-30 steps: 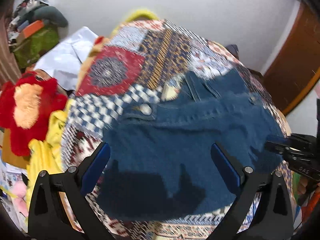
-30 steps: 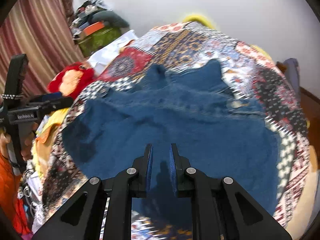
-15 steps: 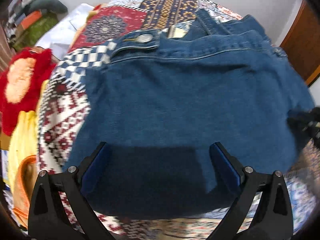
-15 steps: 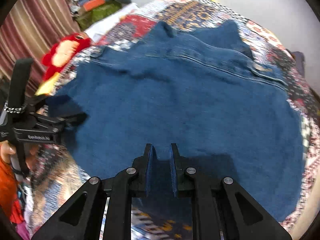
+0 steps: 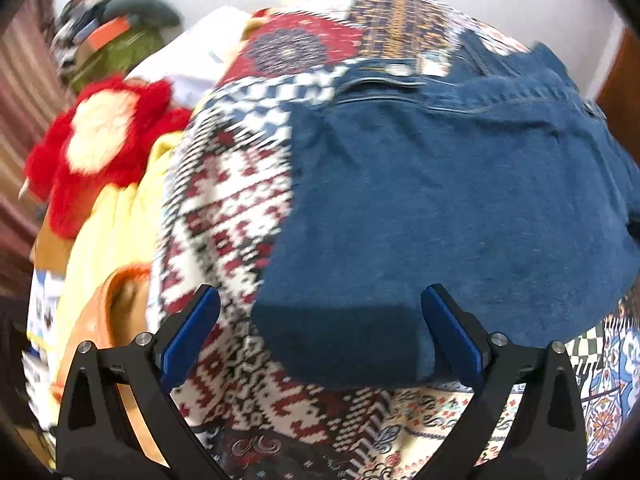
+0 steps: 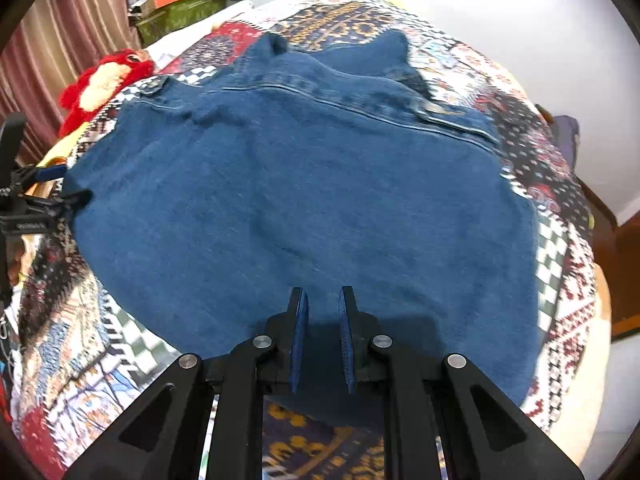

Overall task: Fold large clothes
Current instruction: 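Lift the hem with both grippers and fold it toward the collar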

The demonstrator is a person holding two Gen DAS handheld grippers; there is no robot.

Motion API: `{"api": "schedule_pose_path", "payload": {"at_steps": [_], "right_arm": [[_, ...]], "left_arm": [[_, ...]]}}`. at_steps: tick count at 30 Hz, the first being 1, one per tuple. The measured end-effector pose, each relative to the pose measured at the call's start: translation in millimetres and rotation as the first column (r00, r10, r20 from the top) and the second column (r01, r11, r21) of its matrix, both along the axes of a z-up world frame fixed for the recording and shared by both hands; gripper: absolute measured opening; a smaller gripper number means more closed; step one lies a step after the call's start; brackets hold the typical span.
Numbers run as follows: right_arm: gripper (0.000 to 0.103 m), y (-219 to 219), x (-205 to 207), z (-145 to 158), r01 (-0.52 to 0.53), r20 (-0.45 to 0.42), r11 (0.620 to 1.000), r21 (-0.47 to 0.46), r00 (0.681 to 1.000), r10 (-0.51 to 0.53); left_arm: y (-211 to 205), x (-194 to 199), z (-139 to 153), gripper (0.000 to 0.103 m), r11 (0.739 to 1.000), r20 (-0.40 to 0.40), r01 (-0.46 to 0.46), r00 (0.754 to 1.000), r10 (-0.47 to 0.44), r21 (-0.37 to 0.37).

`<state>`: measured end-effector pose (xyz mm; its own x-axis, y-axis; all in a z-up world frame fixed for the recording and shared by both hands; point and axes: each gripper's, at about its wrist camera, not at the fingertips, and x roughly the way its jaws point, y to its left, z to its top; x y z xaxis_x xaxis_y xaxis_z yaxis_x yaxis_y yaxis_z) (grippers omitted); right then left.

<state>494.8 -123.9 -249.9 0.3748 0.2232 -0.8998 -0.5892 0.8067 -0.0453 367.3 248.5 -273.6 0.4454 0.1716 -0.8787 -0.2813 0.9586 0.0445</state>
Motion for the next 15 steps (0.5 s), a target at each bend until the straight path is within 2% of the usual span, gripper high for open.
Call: {"api": "schedule_pose_path", "payload": {"at_steps": [5,8,11,15], "right_arm": [[0.012,-24.4,1.6,3.5,0.03,-0.013,0.999,0.021,0.999,-0.029],[0.012,-34.6,-0.2,6.6,0.069,0.035,0.996,-0.06,0.997,-0.067],[0.012,-54.3,3.2,7.3,0.109,0.015,0.992,-0.061,0.994,-0.108],[0.012,-83.8,4.4,1.5,0.158,-0.036,0.987,-0.035,0.987,-0.159]], "left_arm": [[27.5,-17.3,-6.5,0.103,0.995,-0.021,-0.07,0.997,0.068,-0.071],[33.6,-35.3,-4.8,0.103,0.989,-0.015,-0.089,0.996,0.088,-0.114],[34.2,-48.1,-1.2,0.102,0.991,-0.02,-0.093,0.996,0.092,-0.096],[31.0,-58.9,-0.3,0.102,0.993,-0.051,-0.119,0.992,0.119,-0.009]]}}
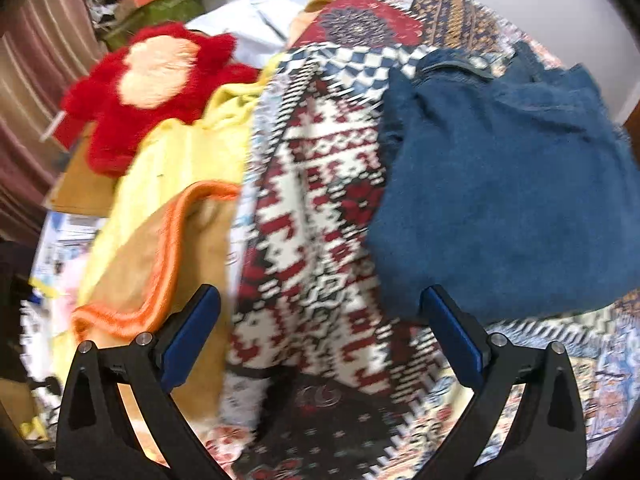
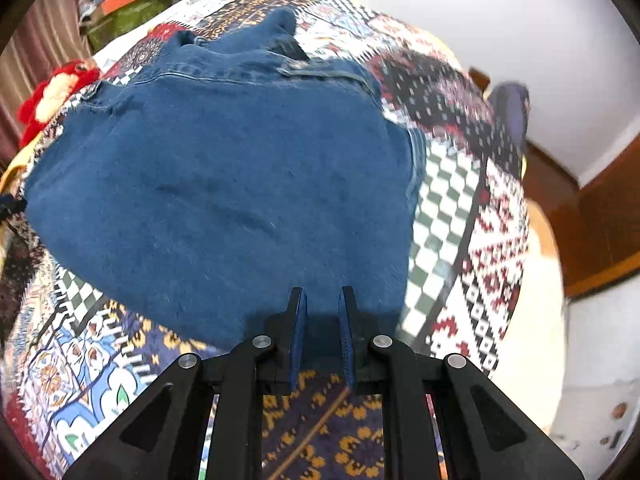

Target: Fold large clothes

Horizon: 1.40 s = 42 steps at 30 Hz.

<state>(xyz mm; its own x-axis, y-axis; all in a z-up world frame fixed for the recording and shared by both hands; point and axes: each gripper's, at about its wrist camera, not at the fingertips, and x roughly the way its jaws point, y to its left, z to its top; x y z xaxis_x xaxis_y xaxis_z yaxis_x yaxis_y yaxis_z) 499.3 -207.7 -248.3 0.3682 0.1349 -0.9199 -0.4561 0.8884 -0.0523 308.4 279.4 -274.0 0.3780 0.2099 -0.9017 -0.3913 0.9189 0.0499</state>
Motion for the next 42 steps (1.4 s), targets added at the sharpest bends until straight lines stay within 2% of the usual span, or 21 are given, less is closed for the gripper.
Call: {"api": "schedule_pose_path", "payload": {"at_steps": [4,5,7,10,13,16,21,24,26,28,31,33,36,37,38,40,42], "right_arm": [[0.012,-24.7,2.9,-9.3,0.104,-0.007,0.991,-0.078,0.994,-0.105],[0.012,-33.1,5.4,-17.8,0.139,-0.02,0.98,-0.141,0.989,-0.144],[0.012,-46.5,5.8,-31.2,0.162,-0.033,0.969,-0.189,0.985,-0.171],[0.012,-67.3,-0.3,-25.2,0.198,-0.046,0.976,-0.094,0.978,-0.203],[0.012,-77.1,-4.2,-9.1,0.232,-0.062,0.973,-0.002,0.971,-0.232],[0.012,-67.3,-8.8,13.9,0.205,-0.049,0.976,0.073,0.978,-0.202],[0.012,-31.6,-19.8,44.3,0.106,0.002,0.981,0.16,0.994,-0.107],[0.012,-4.8,-20.0,53.7,0.051,0.001,0.975,0.217,0.999,-0.053],[0.012,12.4,-15.0,53.8,0.028,-0.024,0.962,0.273,0.999,-0.022],[0.012,26.3,-14.0,50.5,0.015,-0.046,0.951,0.308,0.999,-0.001],[0.012,46.6,-5.2,37.4,0.001,-0.064,0.953,0.303,0.998,0.019],[0.012,60.1,-3.8,28.5,-0.012,-0.073,0.959,0.282,0.997,0.034],[0.012,70.4,1.7,12.3,-0.03,-0.1,0.963,0.266,0.993,0.059],[0.012,73.1,4.6,5.7,-0.03,-0.117,0.966,0.256,0.991,0.062],[0.012,75.1,6.2,-0.2,-0.026,-0.129,0.968,0.249,0.99,0.06],[0.012,74.7,7.0,-5.3,-0.022,-0.131,0.966,0.258,0.99,0.057],[0.012,73.5,7.2,-4.1,-0.021,-0.133,0.963,0.268,0.989,0.059]], "left_arm": [[5.5,-15.6,2.6,0.102,0.997,0.013,-0.041,0.999,0.042,-0.061],[6.2,-23.5,5.8,0.102,0.995,0.03,-0.053,0.998,0.056,-0.09],[5.9,-31.0,10.4,0.102,0.988,0.057,-0.069,0.995,0.077,-0.137],[5.2,-42.9,14.2,0.102,0.959,0.103,-0.085,0.988,0.117,-0.272],[-0.7,-45.3,12.8,0.102,0.906,0.133,-0.087,0.979,0.155,-0.414],[-11.1,-40.3,7.7,0.102,0.851,0.151,-0.076,0.972,0.179,-0.519],[-30.9,-6.7,-12.1,0.102,0.773,0.14,-0.038,0.977,0.163,-0.634],[-43.0,13.5,-27.4,0.102,0.729,0.132,-0.023,0.979,0.154,-0.684],[-48.1,26.6,-35.1,0.093,0.713,0.146,-0.001,0.978,0.146,-0.702],[-51.8,37.5,-43.0,0.087,0.718,0.168,0.014,0.975,0.145,-0.696],[-45.9,49.9,-52.1,0.085,0.702,0.221,0.015,0.954,0.203,-0.712],[-37.4,57.3,-57.1,0.082,0.689,0.248,0.013,0.938,0.243,-0.724],[-20.7,64.6,-66.7,0.072,0.651,0.271,-0.009,0.904,0.329,-0.759],[-17.4,66.6,-67.8,0.066,0.645,0.267,-0.022,0.899,0.347,-0.764],[-16.1,68.6,-68.7,0.06,0.645,0.263,-0.03,0.897,0.354,-0.764],[-15.2,71.0,-64.0,0.055,0.663,0.267,-0.045,0.894,0.361,-0.747],[-17.8,70.0,-52.4,0.046,0.708,0.295,-0.048,0.888,0.353,-0.704]]}}
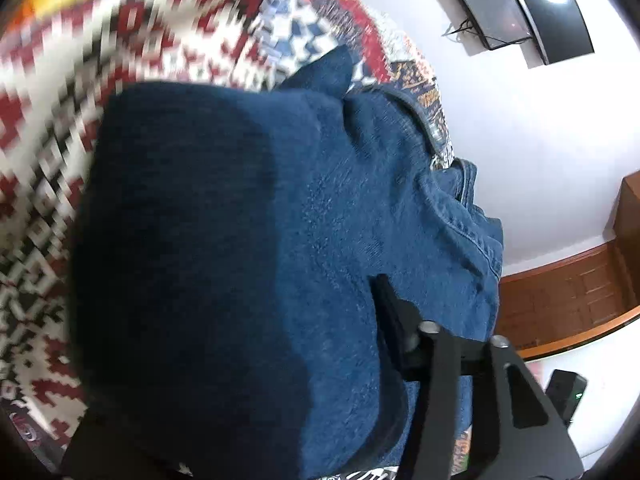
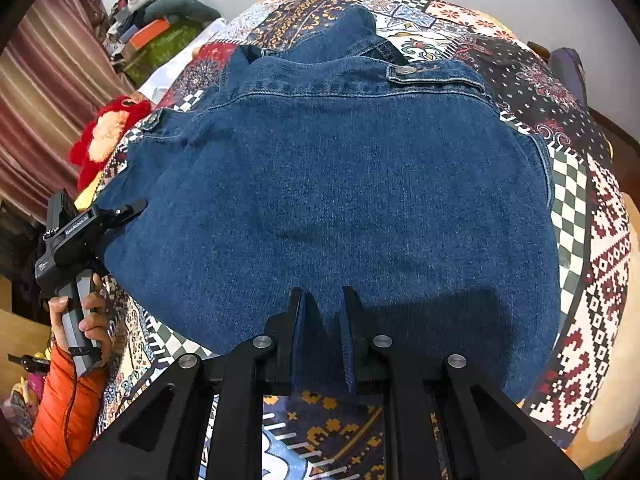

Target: Fold large clothes

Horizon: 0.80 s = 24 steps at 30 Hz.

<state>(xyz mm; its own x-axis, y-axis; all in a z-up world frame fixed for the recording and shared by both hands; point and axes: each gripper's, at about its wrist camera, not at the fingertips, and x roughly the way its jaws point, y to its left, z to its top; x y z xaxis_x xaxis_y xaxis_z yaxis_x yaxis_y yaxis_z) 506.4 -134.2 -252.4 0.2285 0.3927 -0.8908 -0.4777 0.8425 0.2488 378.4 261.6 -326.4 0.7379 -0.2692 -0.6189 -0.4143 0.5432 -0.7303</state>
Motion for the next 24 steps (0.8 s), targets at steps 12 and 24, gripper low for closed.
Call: {"api": "schedule_pose_path", "payload": {"at_steps": [12,24], "right_arm": [[0.012,33.0,-24.9,40.6,-0.12,0.082,0.993,0.013,0.99,0.118],[0.012,137.6,-44.1,47.2,-0.311,0.059,0.944,0.111,0.95,0.306]], "left_arm": [[-29.6,-18.8,117.0,0.029,0.967,0.2,-0.016,0.979,-0.036,0.253],[-36.6,-60.3,161.4,0.028,0.858,0.178,-0.087,0.984,-0.005,0.506]]}}
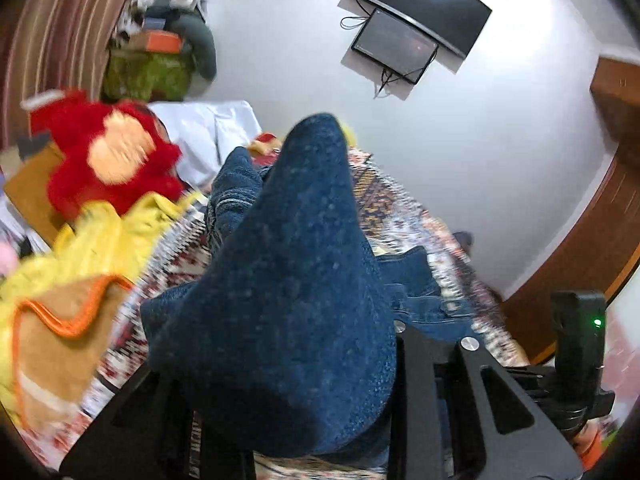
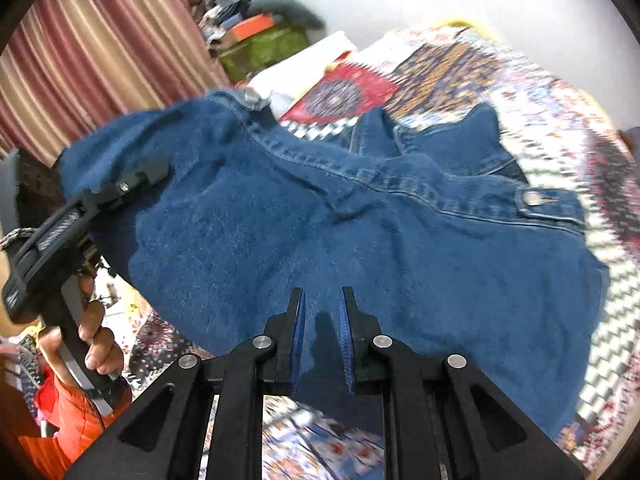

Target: Fold large clothes

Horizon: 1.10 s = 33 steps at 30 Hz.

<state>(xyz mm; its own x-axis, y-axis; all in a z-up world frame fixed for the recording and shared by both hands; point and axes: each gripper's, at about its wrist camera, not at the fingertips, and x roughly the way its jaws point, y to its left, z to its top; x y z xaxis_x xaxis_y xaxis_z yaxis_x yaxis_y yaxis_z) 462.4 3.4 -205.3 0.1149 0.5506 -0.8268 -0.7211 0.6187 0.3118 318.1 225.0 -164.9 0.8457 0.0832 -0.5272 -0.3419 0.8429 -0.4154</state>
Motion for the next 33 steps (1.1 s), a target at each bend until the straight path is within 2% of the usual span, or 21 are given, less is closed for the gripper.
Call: {"api": "schedule_pose_path", "payload": {"at_steps": [2,4,7,9,11,14,15,18,22,24,28,31,33], "right_arm": [[0.012,27.6,3.8,-27.7,-0.07,-0.036,0.994,-0.088,0.997,0.067],[0.012,43.3,11.7,-54.0,-0.09,-0.089,0.986,-0.141,0.993,0.078],[0.012,43.7,25.1,-71.4,-0.051,-0.16,0.996,-0.068,0.986,0.039],[0.012,39.0,33.4,-76.3,-0.031,-0.218,0.999,-0.028,0.976,0.024],[0.012,27.0,43.8,-79.4,0.007,-0.299,1.0,0.028,0.954,0.001],[0.012,4.0,42.8,-77.5,0.066,-0.382,0.997,0.049,0.923,-0.043],[0.012,-6.3,42.4,-73.9,0.089,-0.378,0.996,0.028,0.923,-0.072],[0.012,-51.1,37.5,-51.5,0.167,-0.243,0.986,0.002,0.956,-0.161],[0.012,-132.1,28.9,-26.5,0.291,-0.121,0.955,-0.053,0.948,-0.295],[0.012,-170.9,18.9,-13.7,0.344,-0.079,0.937,-0.056,0.934,-0.348],[0.012,-239.1,0.9,8.4,0.457,-0.029,0.888,-0.041,0.888,-0.459],[0.012,-282.0,-9.8,27.4,0.534,0.001,0.846,-0.001,0.846,-0.534],[0.012,-301.6,-17.6,35.2,0.563,0.004,0.827,0.022,0.827,-0.563]], "left_arm": [[5.2,4.9,-9.4,0.028,1.0,-0.044,-0.014,0.999,0.016,0.027],[7.8,11.4,-16.9,0.028,1.0,-0.062,-0.013,0.998,0.014,0.012],[-0.9,23.1,-29.0,0.028,0.997,-0.112,-0.022,0.993,0.031,0.074],[-9.4,28.4,-28.6,0.028,0.994,-0.115,-0.009,0.993,0.022,0.11],[-16.8,21.5,-26.8,0.028,0.992,-0.112,0.006,0.994,0.008,0.124],[-30.7,26.9,-15.2,0.028,0.986,-0.101,0.026,0.995,-0.009,0.166],[-33.3,30.3,-11.3,0.028,0.984,-0.093,0.03,0.996,-0.014,0.175],[-50.2,39.4,4.4,0.028,0.977,-0.075,0.06,0.996,-0.045,0.204],[-83.3,54.3,25.9,0.028,0.957,-0.048,0.116,0.993,-0.107,0.267],[-109.9,64.5,38.6,0.028,0.937,-0.029,0.16,0.987,-0.159,0.31],[-161.9,85.3,52.2,0.028,0.905,-0.019,0.251,0.965,-0.26,0.345],[-203.5,103.4,46.7,0.028,0.867,-0.074,0.312,0.948,-0.308,0.387],[-238.1,115.3,31.7,0.028,0.827,-0.145,0.378,0.926,-0.349,0.416]]}}
